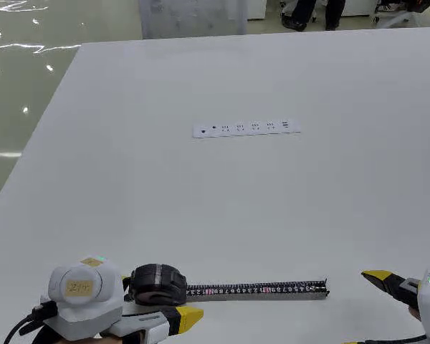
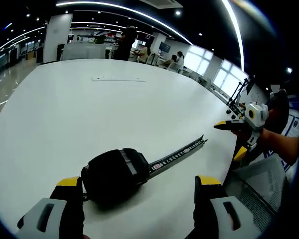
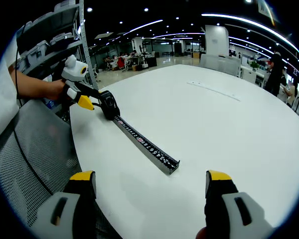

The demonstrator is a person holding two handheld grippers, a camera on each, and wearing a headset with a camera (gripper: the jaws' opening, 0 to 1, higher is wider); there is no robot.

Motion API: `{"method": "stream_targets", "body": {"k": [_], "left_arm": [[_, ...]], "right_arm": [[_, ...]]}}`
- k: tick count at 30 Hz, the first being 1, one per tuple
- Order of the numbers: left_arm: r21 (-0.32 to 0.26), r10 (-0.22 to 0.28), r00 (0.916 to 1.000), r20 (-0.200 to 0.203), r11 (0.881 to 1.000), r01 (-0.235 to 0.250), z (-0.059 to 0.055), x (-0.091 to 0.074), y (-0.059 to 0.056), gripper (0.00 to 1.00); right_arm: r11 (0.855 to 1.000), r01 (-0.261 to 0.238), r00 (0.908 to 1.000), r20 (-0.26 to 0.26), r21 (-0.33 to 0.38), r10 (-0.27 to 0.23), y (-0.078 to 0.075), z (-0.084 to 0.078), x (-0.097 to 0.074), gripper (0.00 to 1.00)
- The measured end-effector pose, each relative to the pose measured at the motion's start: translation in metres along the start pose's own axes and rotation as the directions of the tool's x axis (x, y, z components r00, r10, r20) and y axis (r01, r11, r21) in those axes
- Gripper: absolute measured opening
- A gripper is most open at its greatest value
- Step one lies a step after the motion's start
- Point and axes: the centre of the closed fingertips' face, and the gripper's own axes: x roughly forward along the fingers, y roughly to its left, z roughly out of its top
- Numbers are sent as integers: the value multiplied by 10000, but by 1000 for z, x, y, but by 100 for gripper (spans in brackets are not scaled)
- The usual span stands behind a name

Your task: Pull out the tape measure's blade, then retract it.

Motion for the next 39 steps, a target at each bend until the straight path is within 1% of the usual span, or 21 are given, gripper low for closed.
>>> {"method": "stream_targets", "body": {"k": [2, 5, 9, 11, 14, 15, 19, 21, 24, 27, 29, 33, 35, 36, 37, 39], "left_arm": [[-69, 44, 10000, 63, 10000, -43, 1, 0, 0, 89], [-435, 234, 9994, 241, 9988, -224, 2, 2, 2, 88], [-720, 436, 9984, 366, 9966, -408, 4, 3, 2, 88], [-973, 560, 9974, 450, 9939, -514, 5, 3, 4, 87], [-1095, 692, 9963, 501, 9920, -634, 5, 4, 6, 86], [-1268, 742, 9956, 578, 9897, -664, 6, 4, 6, 86], [-1493, 939, 9929, 723, 9854, -823, 7, 4, 7, 85], [-1734, 1105, 9903, 840, 9803, -946, 8, 5, 8, 85], [-1783, 1362, 9865, 913, 9768, -1184, 8, 6, 10, 83], [-1837, 1522, 9833, 995, 9741, -1322, 9, 6, 11, 82], [-1895, 1699, 9797, 1060, 9707, -1479, 9, 5, 12, 80], [-1802, 1886, 9764, 1053, 9692, -1678, 8, 7, 13, 79], [-1901, 1994, 9740, 1071, 9657, -1768, 8, 7, 14, 79], [-1889, 2068, 9727, 1048, 9645, -1847, 8, 7, 15, 78], [-2028, 2137, 9707, 1097, 9609, -1886, 9, 7, 15, 78], [-1986, 2202, 9696, 1071, 9603, -1961, 9, 8, 16, 77]], "right_arm": [[10000, -10, 10000, -19, -11, 10, 0, -1, 1, 92], [10000, -35, 10000, -61, -61, 34, 0, -2, 3, 92], [9999, -81, 9999, -76, -70, 80, -1, -2, 4, 91], [9999, -117, 9999, -95, -84, 116, -2, -3, 6, 91], [9998, -138, 9999, -100, -114, 137, -3, -2, 8, 91], [9998, -150, 9998, -100, -104, 149, -4, -1, 9, 91], [9997, -214, 9997, -158, -131, 211, -4, -2, 11, 89], [9996, -261, 9996, -91, -78, 260, -4, -1, 12, 88], [9996, -280, 9996, -82, -49, 280, -5, -2, 15, 88], [9994, -328, 9994, -69, -103, 327, -4, 0, 16, 87], [9993, -349, 9994, -55, -120, 348, -5, 0, 17, 87], [9990, -418, 9991, -8, -181, 418, -7, 3, 20, 85], [9989, -429, 9991, 68, -208, 430, -9, 4, 22, 83], [9988, -439, 9990, 86, -238, 441, -10, 5, 23, 81], [9986, -457, 9989, 98, -255, 459, -11, 5, 24, 80], [9984, -488, 9988, 93, -275, 490, -12, 6, 26, 80]]}}
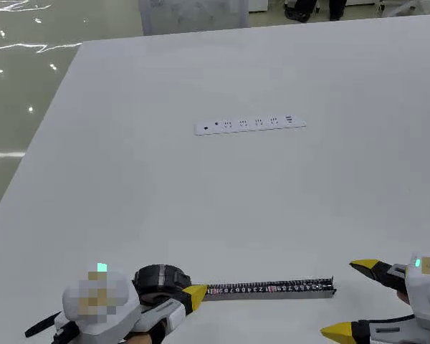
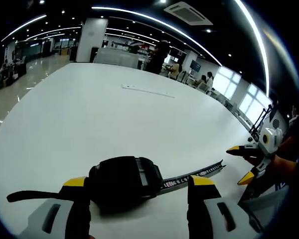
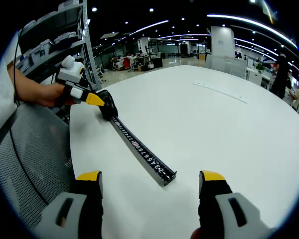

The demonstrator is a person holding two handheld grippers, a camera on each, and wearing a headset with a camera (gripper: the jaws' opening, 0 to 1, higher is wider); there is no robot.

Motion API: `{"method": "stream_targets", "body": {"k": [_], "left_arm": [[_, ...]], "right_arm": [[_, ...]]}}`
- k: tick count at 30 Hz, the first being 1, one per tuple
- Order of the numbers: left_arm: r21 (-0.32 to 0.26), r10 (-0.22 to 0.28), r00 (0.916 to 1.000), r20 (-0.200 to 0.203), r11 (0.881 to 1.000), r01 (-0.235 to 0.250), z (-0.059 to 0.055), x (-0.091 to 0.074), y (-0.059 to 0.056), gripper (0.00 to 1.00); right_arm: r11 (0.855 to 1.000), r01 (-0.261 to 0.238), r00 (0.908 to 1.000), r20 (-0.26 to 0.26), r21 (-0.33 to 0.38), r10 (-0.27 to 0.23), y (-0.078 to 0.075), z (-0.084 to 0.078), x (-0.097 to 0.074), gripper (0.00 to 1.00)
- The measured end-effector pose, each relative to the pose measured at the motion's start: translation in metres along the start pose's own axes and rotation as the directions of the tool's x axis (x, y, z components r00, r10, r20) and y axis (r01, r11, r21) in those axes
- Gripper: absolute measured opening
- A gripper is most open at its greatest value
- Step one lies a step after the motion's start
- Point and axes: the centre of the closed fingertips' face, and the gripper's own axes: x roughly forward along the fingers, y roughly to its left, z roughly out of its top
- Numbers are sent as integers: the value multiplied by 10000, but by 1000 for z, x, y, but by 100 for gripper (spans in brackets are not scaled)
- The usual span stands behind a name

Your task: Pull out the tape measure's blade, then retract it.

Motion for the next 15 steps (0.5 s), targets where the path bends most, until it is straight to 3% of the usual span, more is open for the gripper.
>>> {"method": "stream_targets", "body": {"k": [8, 15], "left_arm": [[168, 526, 9986, 42, 9985, -527, -3, 3, 6, 71], [-62, 772, 9970, -16, 9970, -772, -5, 5, 12, 67]], "right_arm": [[9995, -233, 9997, -104, -220, 231, -1, -5, 8, 73], [9980, -470, 9986, -244, -414, 460, -1, -10, 14, 63]]}}
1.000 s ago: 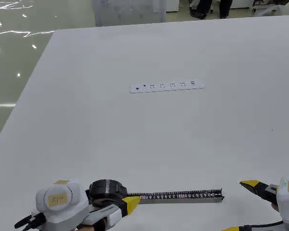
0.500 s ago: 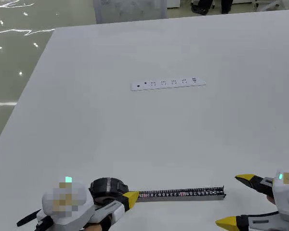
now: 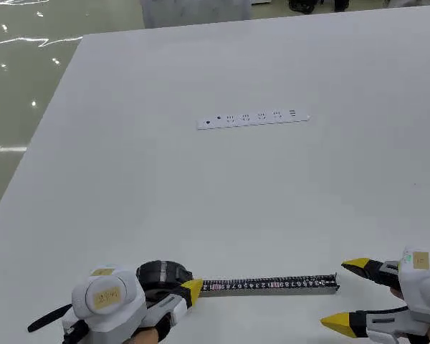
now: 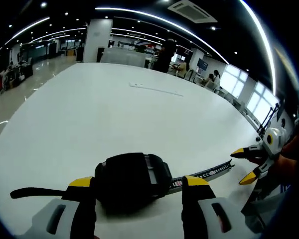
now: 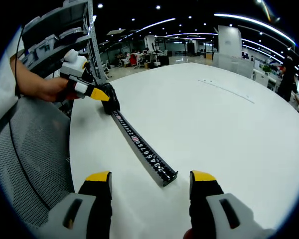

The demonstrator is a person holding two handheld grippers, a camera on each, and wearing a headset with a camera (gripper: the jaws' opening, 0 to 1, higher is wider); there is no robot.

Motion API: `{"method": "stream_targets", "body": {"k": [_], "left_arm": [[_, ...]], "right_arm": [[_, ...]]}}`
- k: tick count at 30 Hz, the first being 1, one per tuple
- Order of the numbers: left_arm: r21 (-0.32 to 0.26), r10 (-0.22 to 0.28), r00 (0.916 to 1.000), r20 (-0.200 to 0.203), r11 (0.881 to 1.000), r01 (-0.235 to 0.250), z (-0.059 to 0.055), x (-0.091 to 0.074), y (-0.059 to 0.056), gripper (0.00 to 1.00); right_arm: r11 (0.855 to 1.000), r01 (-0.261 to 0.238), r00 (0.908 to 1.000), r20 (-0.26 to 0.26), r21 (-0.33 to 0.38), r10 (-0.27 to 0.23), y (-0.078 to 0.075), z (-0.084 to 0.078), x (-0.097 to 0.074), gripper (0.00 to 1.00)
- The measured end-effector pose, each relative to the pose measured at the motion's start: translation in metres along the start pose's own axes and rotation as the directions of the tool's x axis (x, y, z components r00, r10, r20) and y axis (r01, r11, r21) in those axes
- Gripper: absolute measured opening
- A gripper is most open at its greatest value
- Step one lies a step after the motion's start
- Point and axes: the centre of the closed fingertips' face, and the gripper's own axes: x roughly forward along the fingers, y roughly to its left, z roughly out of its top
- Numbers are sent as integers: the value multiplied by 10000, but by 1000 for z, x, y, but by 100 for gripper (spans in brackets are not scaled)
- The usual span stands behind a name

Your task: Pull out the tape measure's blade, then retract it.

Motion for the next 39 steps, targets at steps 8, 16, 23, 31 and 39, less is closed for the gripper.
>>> {"method": "stream_targets", "body": {"k": [8, 16, 23, 31, 39], "left_arm": [[-75, 245, 9997, 65, 9997, -244, 0, 0, 1, 65], [-295, 506, 9987, -35, 9983, -507, 0, 2, 3, 65], [-271, 822, 9965, -132, 9962, -826, 0, 3, 5, 63], [120, 1121, 9934, -244, 9937, -1118, -3, 5, 7, 62], [247, 1235, 9922, -171, 9921, -1230, -2, 5, 7, 62]], "right_arm": [[9999, -109, 9999, -31, -56, 109, -2, -3, 3, 60], [9999, -112, 9999, -27, -49, 112, -6, -3, 6, 60], [9994, -261, 9996, 65, -223, 262, -6, -2, 8, 57], [9992, -288, 9994, 157, -283, 292, -7, -1, 10, 57], [9987, -439, 9988, 223, -248, 445, -7, -1, 11, 56]]}}
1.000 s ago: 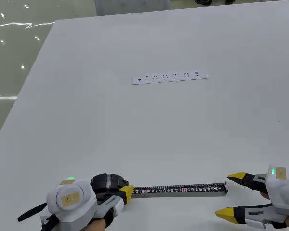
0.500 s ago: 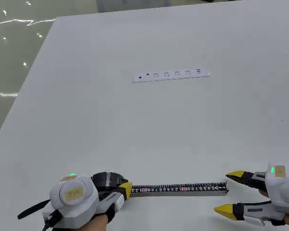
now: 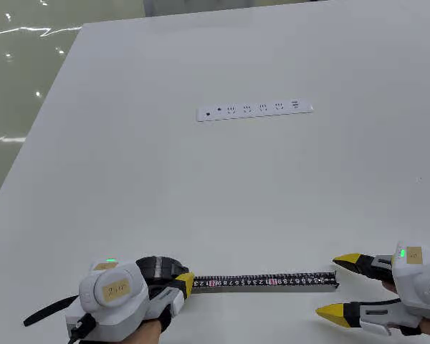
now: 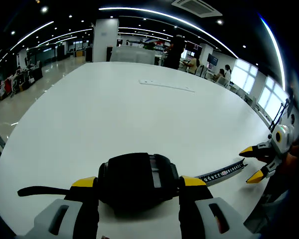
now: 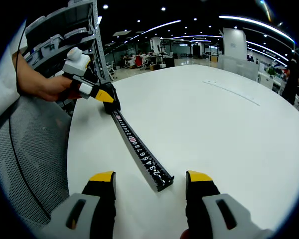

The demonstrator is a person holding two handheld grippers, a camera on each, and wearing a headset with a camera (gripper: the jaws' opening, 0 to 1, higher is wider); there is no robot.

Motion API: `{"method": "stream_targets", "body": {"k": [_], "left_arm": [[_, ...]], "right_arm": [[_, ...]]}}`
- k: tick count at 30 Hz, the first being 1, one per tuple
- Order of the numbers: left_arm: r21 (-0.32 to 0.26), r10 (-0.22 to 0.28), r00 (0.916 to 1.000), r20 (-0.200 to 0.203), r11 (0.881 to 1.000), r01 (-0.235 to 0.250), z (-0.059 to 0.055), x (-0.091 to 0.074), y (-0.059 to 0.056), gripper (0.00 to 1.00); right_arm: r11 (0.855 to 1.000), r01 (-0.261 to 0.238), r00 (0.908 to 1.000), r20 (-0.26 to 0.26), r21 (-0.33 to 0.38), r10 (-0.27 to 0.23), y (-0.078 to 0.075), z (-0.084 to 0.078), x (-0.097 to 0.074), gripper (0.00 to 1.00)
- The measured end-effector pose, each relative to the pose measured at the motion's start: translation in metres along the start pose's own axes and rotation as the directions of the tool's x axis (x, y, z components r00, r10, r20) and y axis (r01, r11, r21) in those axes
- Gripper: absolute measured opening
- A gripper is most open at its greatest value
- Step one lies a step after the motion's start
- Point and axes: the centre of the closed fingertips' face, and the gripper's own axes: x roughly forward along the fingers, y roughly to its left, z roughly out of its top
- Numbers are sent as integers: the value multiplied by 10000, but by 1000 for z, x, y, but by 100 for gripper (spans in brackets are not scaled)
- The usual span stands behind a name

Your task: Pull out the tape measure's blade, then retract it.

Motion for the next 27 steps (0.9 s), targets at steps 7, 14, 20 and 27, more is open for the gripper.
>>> {"method": "stream_targets", "body": {"k": [7, 14, 20, 27], "left_arm": [[-18, -15, 10000, -46, 10000, 15, 0, 0, 0, 62], [16, -50, 10000, -77, 10000, 50, 0, 0, 0, 62], [32, -56, 9999, -130, 10000, 57, -1, 1, 0, 62], [35, -70, 9998, -160, 10000, 71, -1, 1, 0, 62]], "right_arm": [[9997, -191, 9998, 38, -168, 191, -2, -2, 0, 51], [9992, -274, 9996, 87, -287, 276, -3, -3, 3, 47], [9966, -280, 9995, 126, -771, 291, -5, -4, 6, 38], [9912, -322, 9994, 100, -1285, 338, -6, -7, 7, 29]]}}
